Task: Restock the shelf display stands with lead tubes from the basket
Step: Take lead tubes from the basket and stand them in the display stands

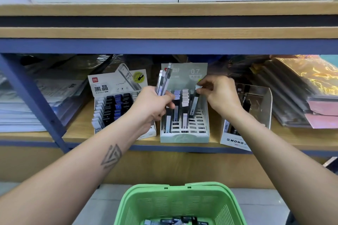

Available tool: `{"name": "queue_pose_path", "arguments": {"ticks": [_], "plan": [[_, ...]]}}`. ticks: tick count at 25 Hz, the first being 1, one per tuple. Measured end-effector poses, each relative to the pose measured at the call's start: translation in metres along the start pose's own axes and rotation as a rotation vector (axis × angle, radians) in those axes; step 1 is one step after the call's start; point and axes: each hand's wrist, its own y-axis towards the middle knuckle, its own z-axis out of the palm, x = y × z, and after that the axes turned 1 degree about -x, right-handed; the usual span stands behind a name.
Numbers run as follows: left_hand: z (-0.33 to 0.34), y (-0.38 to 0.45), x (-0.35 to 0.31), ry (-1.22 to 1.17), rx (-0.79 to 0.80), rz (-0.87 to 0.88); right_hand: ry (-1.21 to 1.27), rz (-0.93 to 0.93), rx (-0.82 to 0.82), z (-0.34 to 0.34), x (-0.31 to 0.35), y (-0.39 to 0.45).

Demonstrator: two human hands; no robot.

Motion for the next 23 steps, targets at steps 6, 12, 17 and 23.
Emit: {"name": "queue_pose_path", "arguments": {"ticks": [6, 12, 17, 23], "plan": [[0.006, 0.009, -0.003, -0.121, 0.055, -0.086, 0.043, 0.069, -0.033, 0.003, -0.008, 0.005], [0.001, 0.008, -0.002, -0.206, 0.096, -0.168, 0.054, 0.074, 0.049, 0.006, -0.013, 0.01], [0.002, 0.004, -0.001, -0.227, 0.142, -0.186, -0.103, -0.012, 0.209, 0.016, -0.012, 0.005], [0.007, -0.01, 0.0, -0.354, 0.442, -0.257, -0.05, 0.036, 0.194, 0.008, -0.005, 0.0]]}}
